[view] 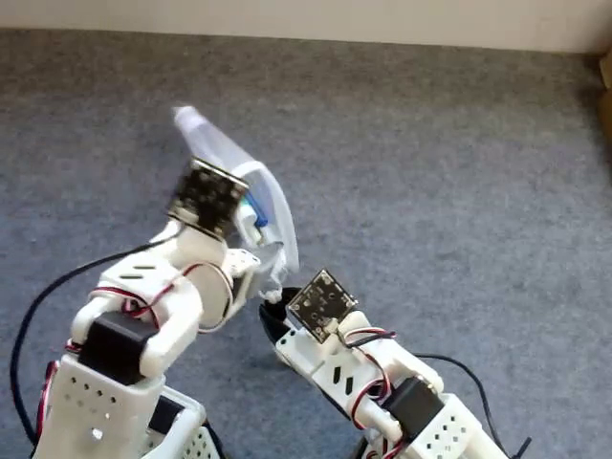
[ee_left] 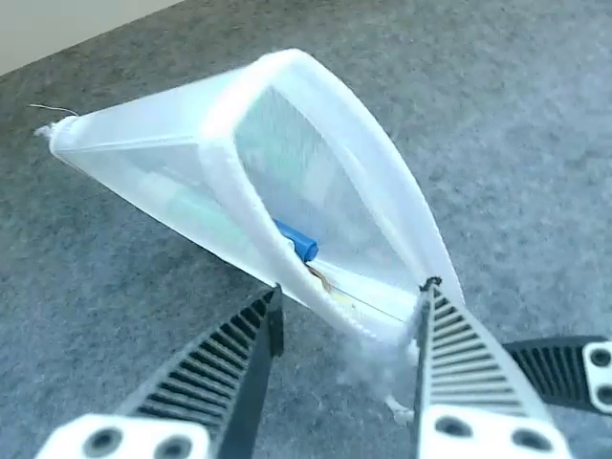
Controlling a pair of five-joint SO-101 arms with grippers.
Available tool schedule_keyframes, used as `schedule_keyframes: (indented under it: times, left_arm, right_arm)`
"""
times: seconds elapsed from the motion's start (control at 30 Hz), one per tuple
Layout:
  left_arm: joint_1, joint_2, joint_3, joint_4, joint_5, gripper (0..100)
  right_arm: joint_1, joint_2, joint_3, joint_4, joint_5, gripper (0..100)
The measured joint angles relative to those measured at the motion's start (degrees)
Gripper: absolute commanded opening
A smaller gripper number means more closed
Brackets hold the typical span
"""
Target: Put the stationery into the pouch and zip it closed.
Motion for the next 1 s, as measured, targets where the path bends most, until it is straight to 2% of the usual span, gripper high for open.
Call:
schedule_keyframes:
  times: [0.13, 0.4, 0.63, 1.0]
  left_arm:
    - [2.0, 0.0, 1.1, 0.0, -3.3, 23]
    - [3.6, 0.0, 1.1, 0.0, -4.1, 23]
    - [6.4, 0.0, 4.4, 0.0, -10.0, 22]
    - [6.5, 0.0, 4.7, -0.4, -10.5, 22]
  right_arm:
    - [0.0, 0.0, 0.0, 0.0, 0.0, 0.5]
    - [0.0, 0.0, 0.0, 0.0, 0.0, 0.5]
    - [-0.1, 0.0, 0.0, 0.0, 0.0, 0.5]
    - [-0.2, -0.2, 0.2, 0.0, 0.0, 0.5]
